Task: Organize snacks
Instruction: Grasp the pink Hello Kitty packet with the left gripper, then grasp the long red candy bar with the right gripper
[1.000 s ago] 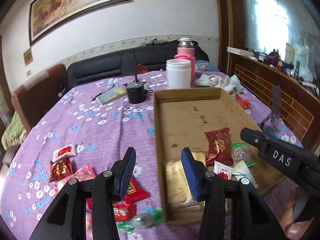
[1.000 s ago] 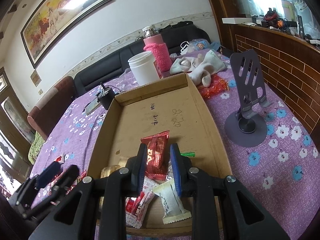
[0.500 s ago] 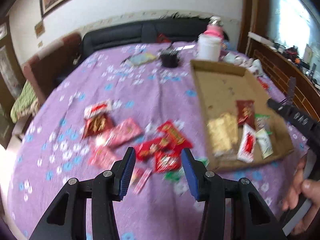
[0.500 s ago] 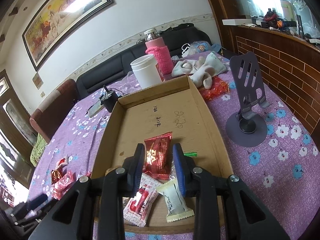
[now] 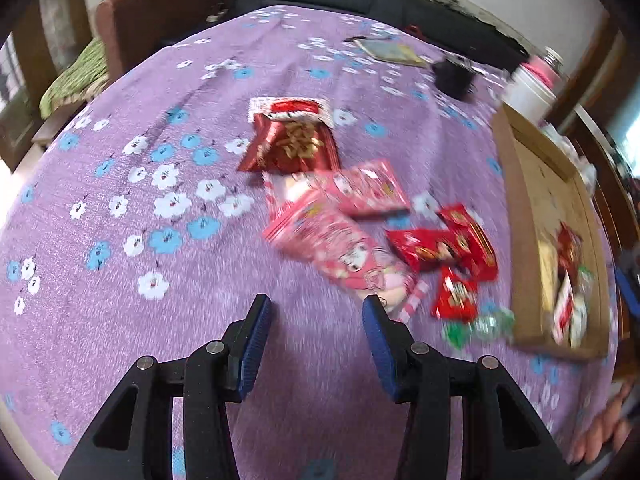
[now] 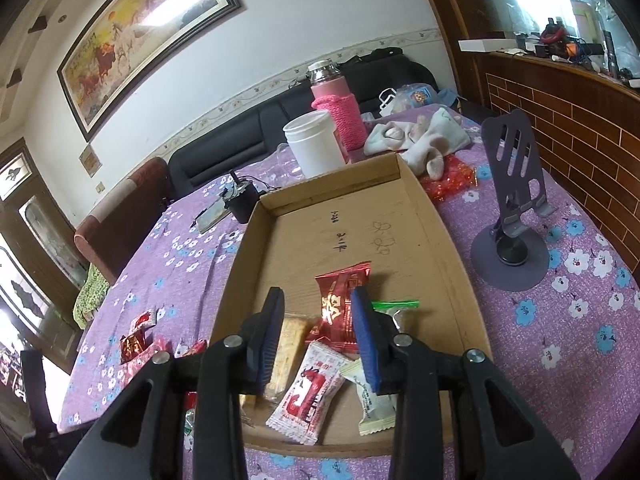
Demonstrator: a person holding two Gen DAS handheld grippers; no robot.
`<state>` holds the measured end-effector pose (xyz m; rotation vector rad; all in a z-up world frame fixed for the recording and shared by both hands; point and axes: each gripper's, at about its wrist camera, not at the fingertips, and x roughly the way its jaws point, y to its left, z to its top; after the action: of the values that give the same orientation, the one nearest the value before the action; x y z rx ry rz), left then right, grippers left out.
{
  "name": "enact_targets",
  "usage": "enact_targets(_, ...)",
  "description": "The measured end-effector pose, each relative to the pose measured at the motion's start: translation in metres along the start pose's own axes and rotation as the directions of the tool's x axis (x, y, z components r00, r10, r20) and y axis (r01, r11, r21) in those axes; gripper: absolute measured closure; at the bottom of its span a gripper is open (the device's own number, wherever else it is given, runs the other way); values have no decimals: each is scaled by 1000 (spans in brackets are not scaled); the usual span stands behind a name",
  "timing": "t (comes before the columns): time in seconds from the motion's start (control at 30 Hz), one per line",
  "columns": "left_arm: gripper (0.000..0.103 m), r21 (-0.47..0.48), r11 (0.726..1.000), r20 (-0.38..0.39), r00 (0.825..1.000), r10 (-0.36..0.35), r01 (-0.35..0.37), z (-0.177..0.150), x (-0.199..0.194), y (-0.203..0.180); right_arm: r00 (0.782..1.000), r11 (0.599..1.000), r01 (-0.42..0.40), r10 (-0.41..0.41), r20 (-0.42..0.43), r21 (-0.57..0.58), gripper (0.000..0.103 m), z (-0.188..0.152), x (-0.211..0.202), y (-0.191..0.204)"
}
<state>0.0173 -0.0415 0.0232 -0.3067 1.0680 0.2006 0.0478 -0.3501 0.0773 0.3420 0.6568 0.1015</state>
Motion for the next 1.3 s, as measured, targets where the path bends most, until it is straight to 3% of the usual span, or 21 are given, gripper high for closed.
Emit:
enact_targets(0.27, 53, -64, 997, 2, 999, -38, 39, 13, 2, 1, 1000, 1000, -9, 9, -8, 1, 69, -1, 1, 2)
enact_targets(0.37, 43, -97, 994, 21, 998, -57, 59, 16, -1, 6, 1000, 1000, -14, 14, -8, -3, 69, -1, -1, 5)
enact_targets(0.53, 42, -116, 988, 8, 995, -100, 100, 25, 4, -5, 1000, 1000, -11, 11, -9, -21, 69, -2, 1, 8)
enact_targets(0.67, 42, -100, 992, 2, 997, -80, 80, 33, 13, -23, 1000, 1000, -14, 14, -11, -12, 69, -2, 1, 6)
enact_targets(0.73, 48, -87, 995, -16, 999, -42, 41, 36, 21, -31, 1000, 1000, -17, 17, -9, -11, 69, -2, 1, 6)
enact_targets(0.77, 58, -83, 996, -23, 999, -42, 40, 35, 24, -31, 1000, 1000, -18, 18, -7, -13, 69, -1, 0, 7)
enact_targets(0.87, 71, -59, 998, -3, 1000, -5, 5, 35, 24, -31, 1000, 1000, -26, 26, -7, -15, 69, -2, -1, 8)
enact_targets(1.13, 72, 105, 994, 9, 1000, 7, -8, 18, 9, 4, 997, 996, -79, 78, -25, -52, 69, -5, 1, 18)
enact_targets(1.23, 72, 163, 985, 56, 997, 43, -52, 11, 4, 24, 985, 982, -161, 155, -72, -94, 69, -11, 7, 31)
enact_targets(1.3, 72, 188, 982, 79, 997, 10, -25, 10, 4, 35, 968, 965, -238, 226, -112, -112, 69, -16, 11, 41)
